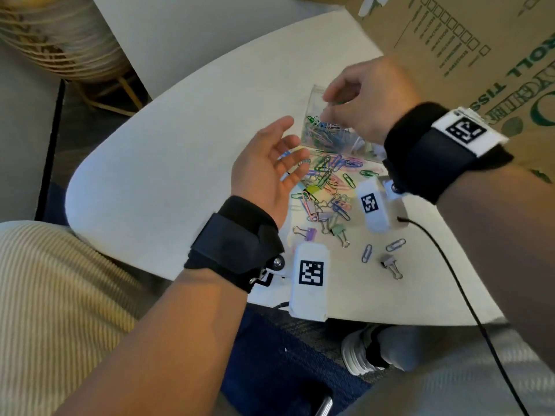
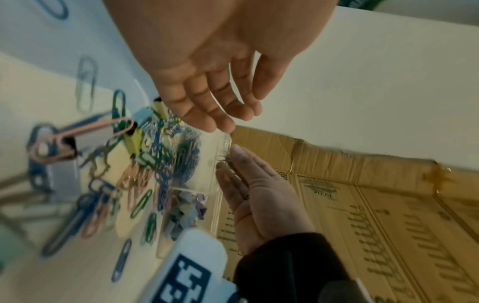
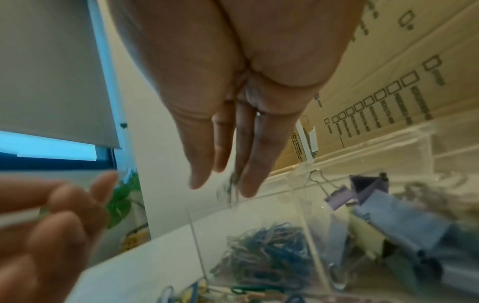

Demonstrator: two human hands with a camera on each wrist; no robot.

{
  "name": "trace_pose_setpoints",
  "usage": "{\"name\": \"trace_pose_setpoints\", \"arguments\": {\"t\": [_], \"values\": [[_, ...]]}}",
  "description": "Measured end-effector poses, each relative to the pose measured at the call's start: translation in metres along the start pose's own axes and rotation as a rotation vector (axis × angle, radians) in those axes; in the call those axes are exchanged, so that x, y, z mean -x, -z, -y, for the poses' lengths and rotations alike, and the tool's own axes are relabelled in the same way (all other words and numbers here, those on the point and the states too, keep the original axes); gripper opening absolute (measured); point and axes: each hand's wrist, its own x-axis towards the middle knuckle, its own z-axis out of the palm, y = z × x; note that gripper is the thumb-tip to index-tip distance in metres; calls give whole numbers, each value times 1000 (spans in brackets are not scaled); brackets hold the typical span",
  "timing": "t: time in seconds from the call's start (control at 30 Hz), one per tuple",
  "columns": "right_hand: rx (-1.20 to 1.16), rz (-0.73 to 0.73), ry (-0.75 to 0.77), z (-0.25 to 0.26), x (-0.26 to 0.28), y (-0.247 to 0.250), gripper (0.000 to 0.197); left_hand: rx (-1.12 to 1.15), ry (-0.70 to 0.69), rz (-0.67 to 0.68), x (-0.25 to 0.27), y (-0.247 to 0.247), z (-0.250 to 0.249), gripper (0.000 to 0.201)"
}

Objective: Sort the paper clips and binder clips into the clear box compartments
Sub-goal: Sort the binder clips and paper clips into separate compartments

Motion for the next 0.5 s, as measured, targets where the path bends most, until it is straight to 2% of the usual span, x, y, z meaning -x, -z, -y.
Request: {"name": "trace_pose_setpoints", "arguments": {"t": [0.07,0.13,0.23,0.3,0.37,0.43,0.5], "values": [[122,47,-9,2,1,1,23,-157,-61,11,3,4,-7,15],[100,11,18,5,11,9,27,-342,-125,38,6,8,-15,18],[-9,14,63,0,38,26,19,-681,-189,124,9,13,-25,18],[-44,144,65,-10,58,31,14,-936,-202,232,13,15,-26,14],[-32,324,25,-26,77,28,12,-1224,-181,397,20,12,-25,3],[109,474,-24,-41,93,25,18,-1513,-150,577,26,7,-19,13],[257,559,-44,-53,106,26,25,-1762,-115,702,30,5,-11,18]]}}
